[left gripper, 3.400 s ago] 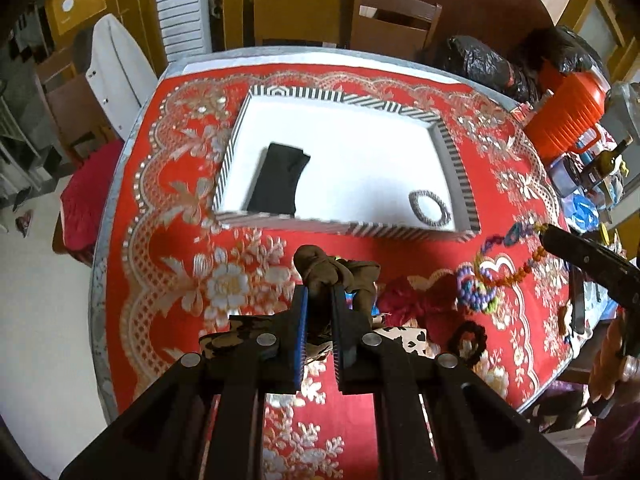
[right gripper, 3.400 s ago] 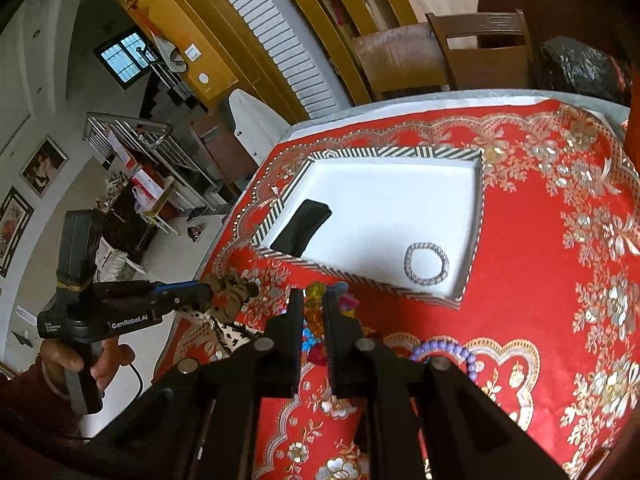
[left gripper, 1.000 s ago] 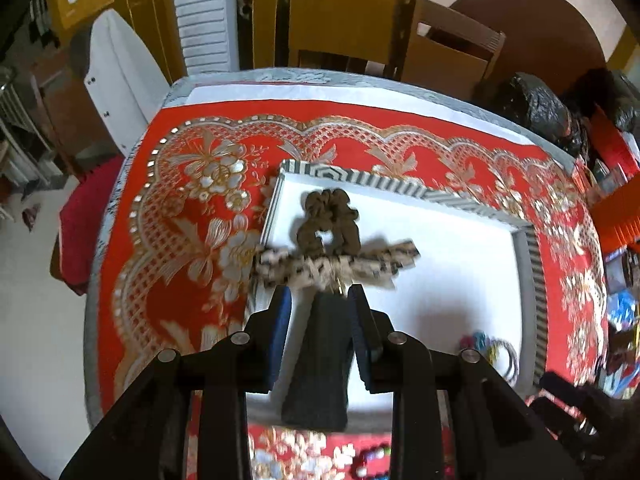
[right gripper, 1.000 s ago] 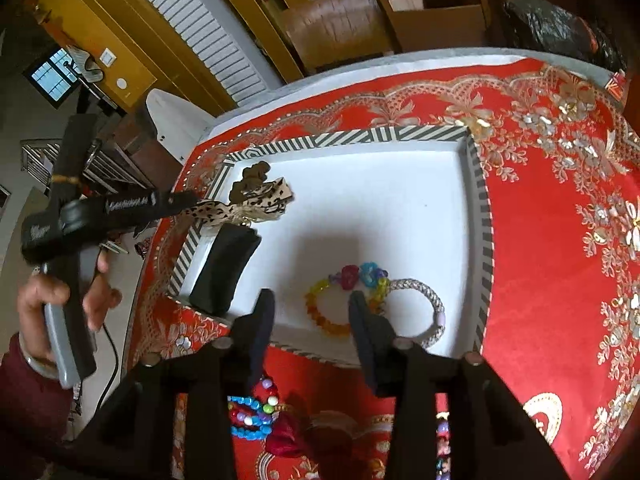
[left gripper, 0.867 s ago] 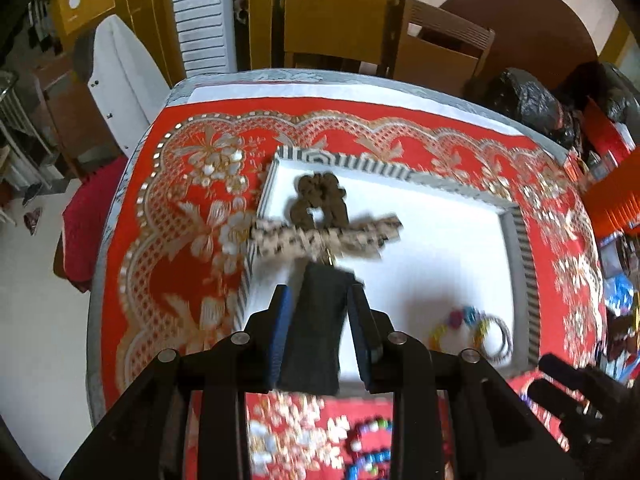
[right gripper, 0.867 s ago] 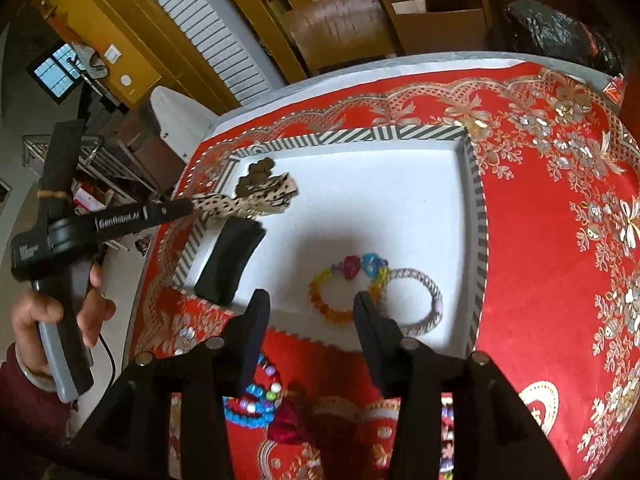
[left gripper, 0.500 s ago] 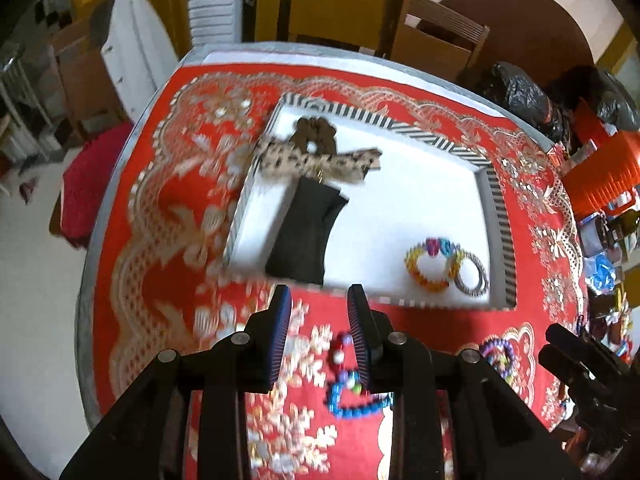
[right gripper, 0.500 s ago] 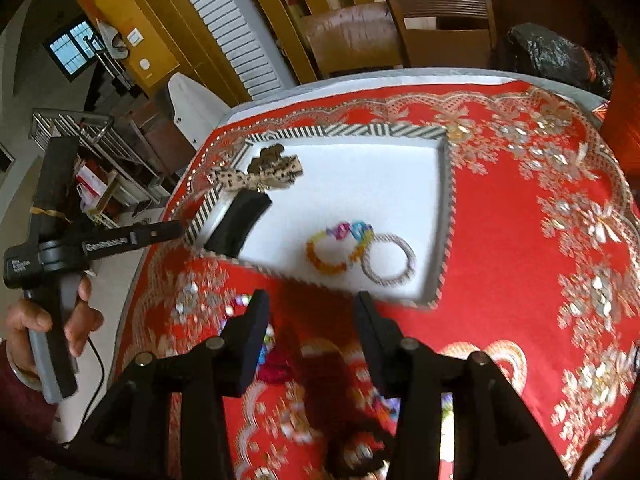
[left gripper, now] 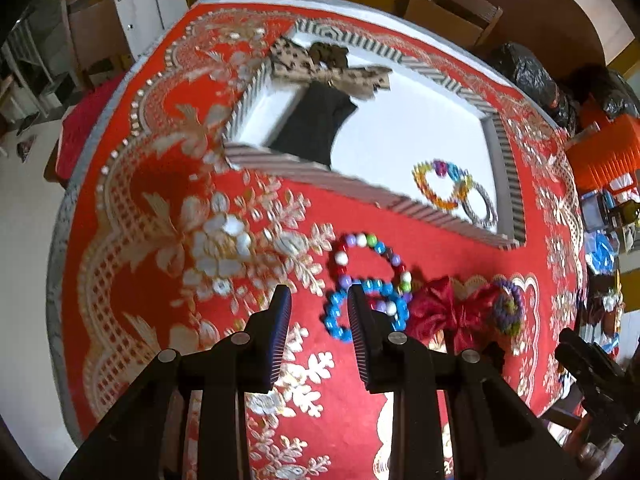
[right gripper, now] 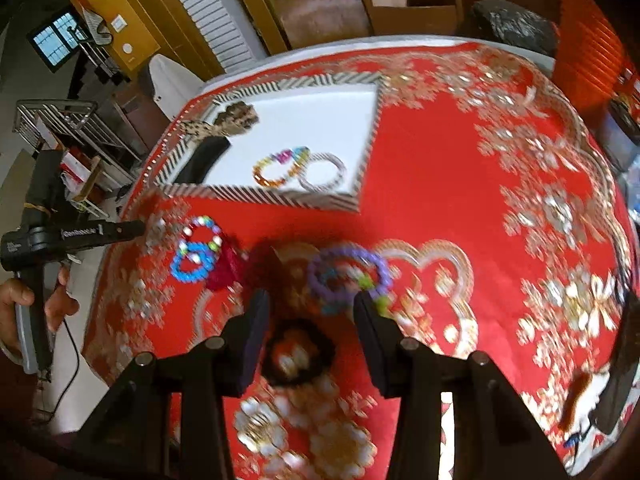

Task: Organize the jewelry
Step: 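Grasp the multicolour beaded bracelet with the left tool while the right tool grasps the purple bracelet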

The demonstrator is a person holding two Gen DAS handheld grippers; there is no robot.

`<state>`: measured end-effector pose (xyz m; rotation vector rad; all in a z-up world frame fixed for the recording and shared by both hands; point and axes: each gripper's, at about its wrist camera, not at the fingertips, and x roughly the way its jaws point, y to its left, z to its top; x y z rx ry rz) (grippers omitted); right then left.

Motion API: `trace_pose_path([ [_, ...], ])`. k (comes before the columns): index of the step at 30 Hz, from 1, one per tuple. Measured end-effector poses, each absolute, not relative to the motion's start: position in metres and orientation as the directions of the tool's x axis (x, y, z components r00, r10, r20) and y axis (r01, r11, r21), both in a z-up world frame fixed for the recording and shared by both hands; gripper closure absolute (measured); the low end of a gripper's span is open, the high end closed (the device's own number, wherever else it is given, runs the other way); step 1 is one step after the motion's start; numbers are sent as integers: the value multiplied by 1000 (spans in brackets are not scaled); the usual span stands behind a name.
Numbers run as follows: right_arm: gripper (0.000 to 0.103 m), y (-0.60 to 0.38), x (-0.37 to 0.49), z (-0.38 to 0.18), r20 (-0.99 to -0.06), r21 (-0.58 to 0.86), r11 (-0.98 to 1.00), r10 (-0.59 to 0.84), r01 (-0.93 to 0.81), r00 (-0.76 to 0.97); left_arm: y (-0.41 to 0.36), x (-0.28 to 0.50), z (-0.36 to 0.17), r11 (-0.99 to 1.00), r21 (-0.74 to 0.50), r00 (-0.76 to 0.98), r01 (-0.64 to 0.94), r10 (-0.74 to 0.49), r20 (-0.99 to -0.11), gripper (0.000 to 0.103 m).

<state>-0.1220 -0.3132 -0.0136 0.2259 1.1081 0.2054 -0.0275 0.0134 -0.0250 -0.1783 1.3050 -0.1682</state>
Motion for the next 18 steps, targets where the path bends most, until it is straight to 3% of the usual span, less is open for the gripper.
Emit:
trace_pose_path([
  [10, 57, -334, -135, -38, -872, 286, 958, 253, 16, 420, 4, -25, -34, 974, -223, 226, 31, -224, -948, 93],
  [18, 61, -342, -95, -51, -875, 286, 955, 229, 75, 426, 0, -8, -47, 979, -200, 202, 39, -204, -958, 93],
])
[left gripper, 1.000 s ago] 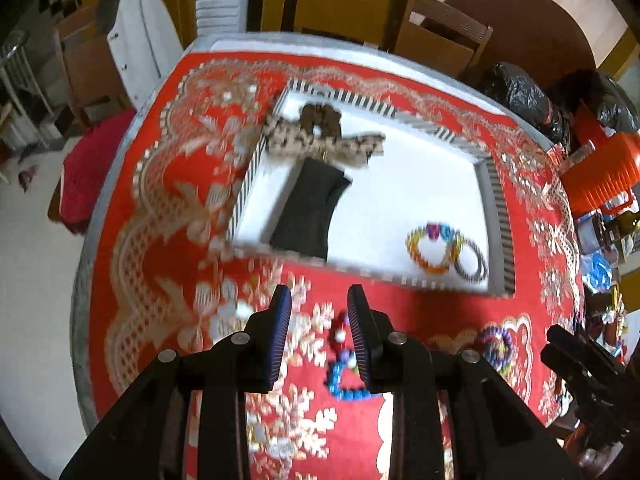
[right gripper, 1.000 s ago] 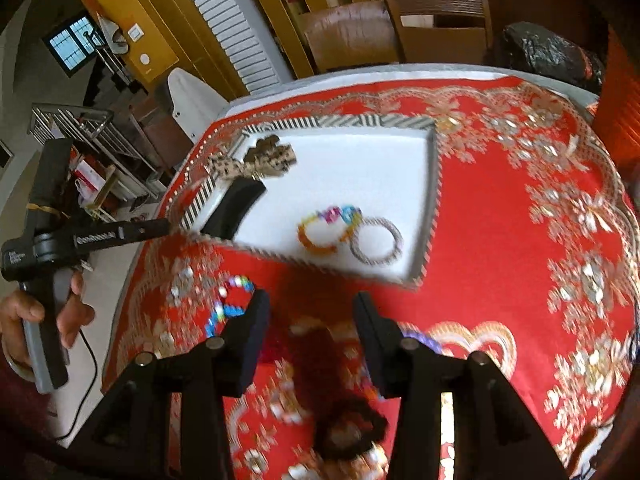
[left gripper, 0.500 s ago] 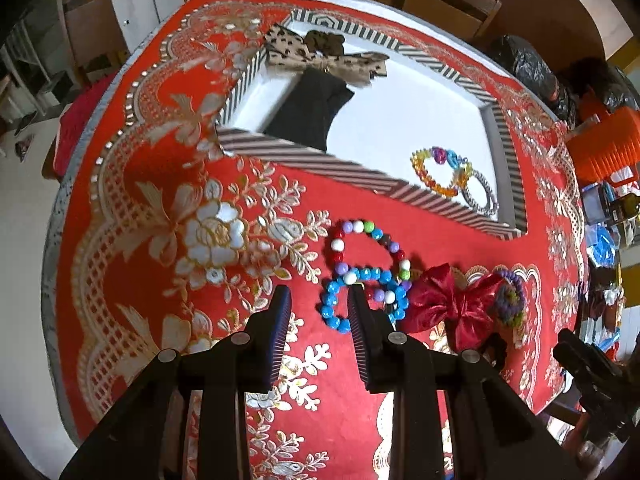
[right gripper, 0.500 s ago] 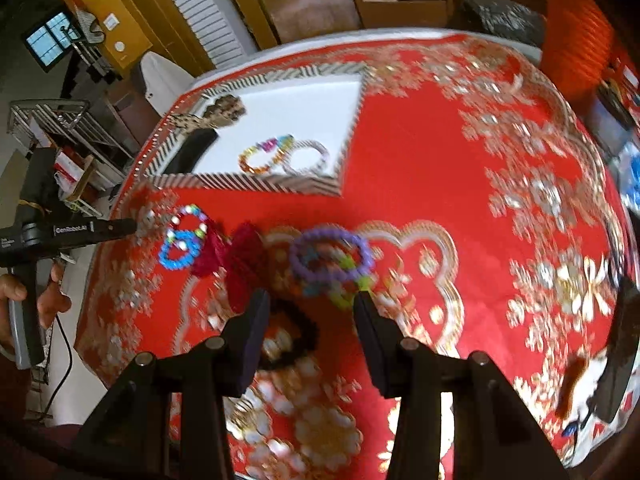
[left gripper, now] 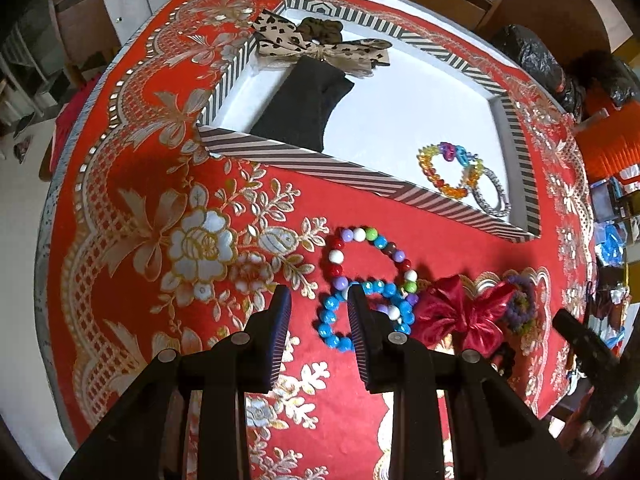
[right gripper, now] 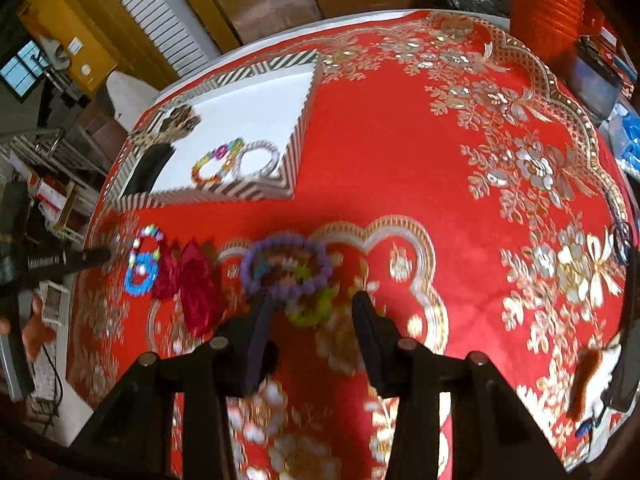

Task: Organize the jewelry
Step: 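Grasp the multicolour beaded bracelet with the left tool while the right tool grasps the purple bracelet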

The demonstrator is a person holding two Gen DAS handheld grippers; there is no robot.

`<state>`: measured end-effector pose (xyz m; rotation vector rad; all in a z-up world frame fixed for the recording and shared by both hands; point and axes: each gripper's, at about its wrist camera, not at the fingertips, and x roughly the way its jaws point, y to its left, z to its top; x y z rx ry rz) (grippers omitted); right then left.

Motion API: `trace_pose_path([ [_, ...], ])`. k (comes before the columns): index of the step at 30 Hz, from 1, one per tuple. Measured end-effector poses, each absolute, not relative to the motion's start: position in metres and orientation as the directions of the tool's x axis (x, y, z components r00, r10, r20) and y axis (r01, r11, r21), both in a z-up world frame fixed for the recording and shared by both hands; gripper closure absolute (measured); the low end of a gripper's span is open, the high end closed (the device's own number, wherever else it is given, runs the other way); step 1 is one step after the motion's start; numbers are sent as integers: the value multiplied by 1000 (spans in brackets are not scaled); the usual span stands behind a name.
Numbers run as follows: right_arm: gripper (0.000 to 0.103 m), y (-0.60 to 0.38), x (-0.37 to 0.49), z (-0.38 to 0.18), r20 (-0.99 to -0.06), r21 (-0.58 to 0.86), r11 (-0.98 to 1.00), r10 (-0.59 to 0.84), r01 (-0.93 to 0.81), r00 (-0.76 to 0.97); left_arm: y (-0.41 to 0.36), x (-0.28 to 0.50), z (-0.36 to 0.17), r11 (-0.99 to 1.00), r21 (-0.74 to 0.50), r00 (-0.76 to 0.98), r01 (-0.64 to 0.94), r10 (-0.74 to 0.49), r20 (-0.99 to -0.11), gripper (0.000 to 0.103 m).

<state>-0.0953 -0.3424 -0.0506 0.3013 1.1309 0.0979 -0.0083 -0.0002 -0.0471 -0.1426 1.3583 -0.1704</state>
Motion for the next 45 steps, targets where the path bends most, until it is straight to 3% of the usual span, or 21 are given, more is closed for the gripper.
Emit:
trace_pose_path([
  [16, 64, -320, -57, -82, -933, 136, 989, 110, 51, 342, -38, 27, -81, 978, -35, 177, 204, -72, -982, 93],
  [19, 70, -318, -54, -82, -931, 115, 992, 92, 43, 353, -45, 31, -84, 975, -12, 186, 220, -54, -981, 93],
  [23, 87, -315, -50, -81, -926, 128, 992, 112, 20, 360, -57, 34, -87, 967, -7, 202, 253, -60, -977, 93],
  [24, 90, -313, -50, -81, -926, 130, 991, 116, 15, 360, -60, 34, -85, 965, -15, 206, 260, -71, -976, 101],
  [26, 92, -314, -49, -80, -921, 168, 986, 150, 21, 360, -66, 35, -86, 961, -18, 207, 277, -78, -975, 103],
  [34, 93, -332, -61, -41, -832, 387, 921, 330, 40, 445, -56, 34, -57, 964, -112, 224, 241, -168, -960, 103],
  [39, 93, -334, -65, -25, -830, 356, 934, 311, 11, 462, -54, 29, -37, 964, -122, 257, 238, -184, -949, 103],
  [42, 87, -331, -61, -41, -886, 249, 968, 220, 18, 409, -53, 24, -31, 964, -125, 269, 233, -188, -945, 103],
  [45, 84, -327, -58, -61, -912, 229, 973, 215, 0, 349, -48, 19, -22, 964, -126, 282, 235, -192, -940, 103],
])
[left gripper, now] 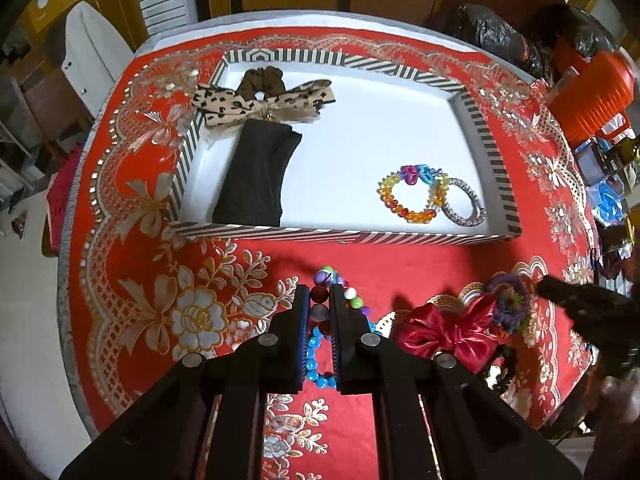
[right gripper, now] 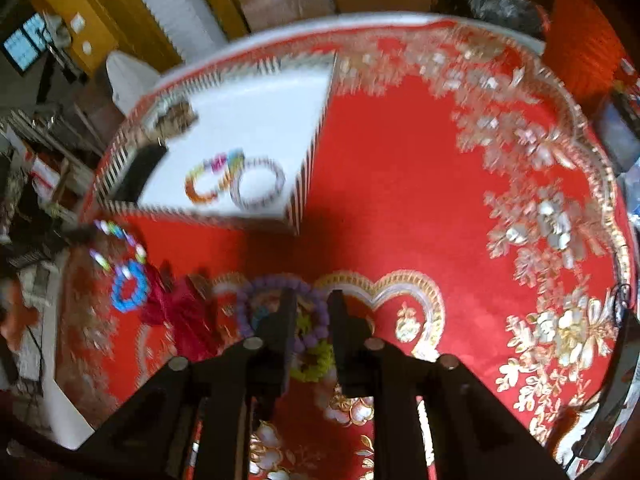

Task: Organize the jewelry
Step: 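Grasp the multicolour beaded bracelet with the left tool while the right tool grasps the purple bracelet, then lower the multicolour bracelet into the tray with the left tool while the right tool drops the purple bracelet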

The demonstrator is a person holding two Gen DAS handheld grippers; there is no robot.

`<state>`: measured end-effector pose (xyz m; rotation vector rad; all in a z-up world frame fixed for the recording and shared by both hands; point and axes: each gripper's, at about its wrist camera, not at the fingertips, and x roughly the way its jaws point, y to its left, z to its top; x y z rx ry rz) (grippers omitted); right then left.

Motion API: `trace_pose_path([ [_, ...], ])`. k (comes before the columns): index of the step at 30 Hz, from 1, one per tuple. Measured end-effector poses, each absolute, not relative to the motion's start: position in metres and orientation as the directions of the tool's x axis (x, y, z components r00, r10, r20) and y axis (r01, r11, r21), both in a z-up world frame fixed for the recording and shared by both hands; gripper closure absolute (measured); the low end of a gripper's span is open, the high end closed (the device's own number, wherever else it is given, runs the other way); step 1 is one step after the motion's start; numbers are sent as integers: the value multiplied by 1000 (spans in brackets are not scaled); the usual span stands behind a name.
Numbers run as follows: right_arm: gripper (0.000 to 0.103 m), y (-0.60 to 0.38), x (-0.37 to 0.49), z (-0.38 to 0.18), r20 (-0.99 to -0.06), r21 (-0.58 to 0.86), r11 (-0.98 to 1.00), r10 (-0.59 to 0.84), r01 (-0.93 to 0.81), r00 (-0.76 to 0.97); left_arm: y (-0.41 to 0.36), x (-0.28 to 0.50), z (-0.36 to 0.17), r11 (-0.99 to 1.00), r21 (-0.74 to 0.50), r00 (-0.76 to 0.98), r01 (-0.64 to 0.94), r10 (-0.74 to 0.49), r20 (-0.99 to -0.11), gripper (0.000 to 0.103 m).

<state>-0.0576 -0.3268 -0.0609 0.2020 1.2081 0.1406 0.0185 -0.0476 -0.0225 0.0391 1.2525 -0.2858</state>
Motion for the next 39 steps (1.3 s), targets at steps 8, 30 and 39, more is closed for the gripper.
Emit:
trace_pose_path([
  [8, 85, -321, -46, -86, -942, 154, 988, 153, -21, 299, -38, 15, 0, 963, -150, 311, 224, -217, -925, 103],
  [30, 94, -321, -41, -44, -931, 152, 974, 197, -166, 307, -40, 9, 20, 963, -154, 342, 223, -226, -912, 103],
  [39, 94, -317, -45, 27, -864, 168, 968, 235, -186, 445, -43, 21, 41, 961, -155, 375, 229, -234, -897, 103],
])
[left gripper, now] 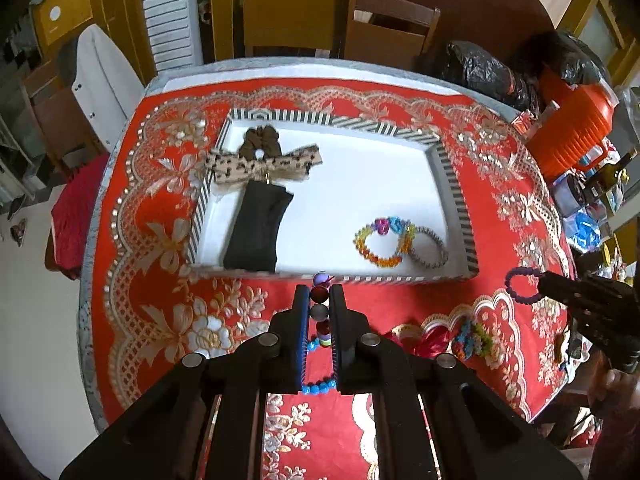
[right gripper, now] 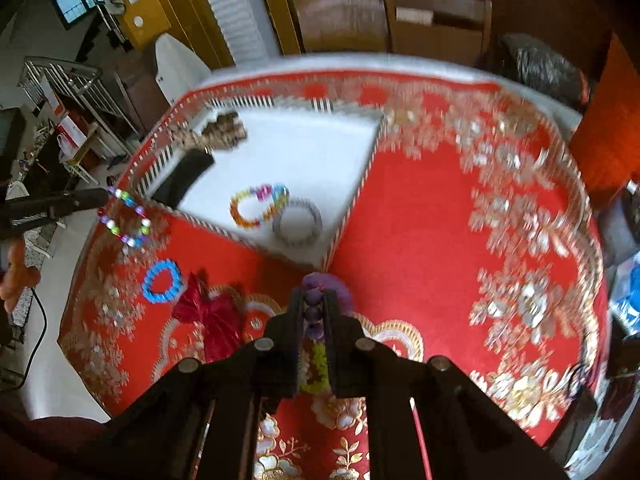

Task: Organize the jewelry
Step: 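Lower the multicolour bracelet into the tray with the left tool while the right tool drops the purple bracelet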

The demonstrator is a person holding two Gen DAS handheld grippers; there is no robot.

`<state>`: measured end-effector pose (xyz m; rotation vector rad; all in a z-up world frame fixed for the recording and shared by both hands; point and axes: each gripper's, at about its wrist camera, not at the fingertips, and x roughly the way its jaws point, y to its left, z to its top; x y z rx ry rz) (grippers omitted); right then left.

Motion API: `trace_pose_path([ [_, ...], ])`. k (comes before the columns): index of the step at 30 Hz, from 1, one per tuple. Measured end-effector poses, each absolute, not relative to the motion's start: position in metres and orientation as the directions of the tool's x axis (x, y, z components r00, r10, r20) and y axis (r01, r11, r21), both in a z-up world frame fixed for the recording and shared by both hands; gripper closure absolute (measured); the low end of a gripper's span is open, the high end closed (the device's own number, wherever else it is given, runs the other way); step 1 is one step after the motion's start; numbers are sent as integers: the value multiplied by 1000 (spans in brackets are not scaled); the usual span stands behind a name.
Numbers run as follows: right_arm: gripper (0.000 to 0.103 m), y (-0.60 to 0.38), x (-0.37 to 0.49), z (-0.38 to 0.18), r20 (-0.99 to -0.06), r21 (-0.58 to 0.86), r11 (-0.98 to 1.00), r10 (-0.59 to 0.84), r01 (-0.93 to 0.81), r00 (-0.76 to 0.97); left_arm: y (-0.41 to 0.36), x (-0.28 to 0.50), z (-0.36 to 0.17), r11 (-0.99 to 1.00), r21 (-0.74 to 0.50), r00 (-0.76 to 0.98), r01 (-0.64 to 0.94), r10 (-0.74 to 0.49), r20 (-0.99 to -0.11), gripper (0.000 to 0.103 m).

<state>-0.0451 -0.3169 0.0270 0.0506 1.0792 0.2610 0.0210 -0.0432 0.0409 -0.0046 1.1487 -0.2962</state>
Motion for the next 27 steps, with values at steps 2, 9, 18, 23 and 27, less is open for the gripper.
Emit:
trace_pose_path([
  [2, 94, -318, -40, 36, -853, 176, 967, 242, -182, 463, -45, 25, 46, 960, -151, 383, 234, -234, -893, 103],
  [9, 94, -307, -16, 52, -826, 188, 964, 259, -189, 500, -59, 50, 57, 959, -132, 401, 252, -227, -887, 103],
  [18, 94, -291, 24, 40, -832, 195, 966, 255, -170, 494, -83, 74, 42, 950, -109, 381, 292, -220, -898, 103],
  [23, 94, -278, 48, 31, -839, 196, 965, 256, -173, 480, -92, 86, 28, 946, -105, 360, 306, -217, -907, 103],
  [27, 94, -269, 66, 22, -848, 196, 964, 257, -177, 464, -96, 95, 18, 944, -116, 341, 309, -224, -913, 103],
])
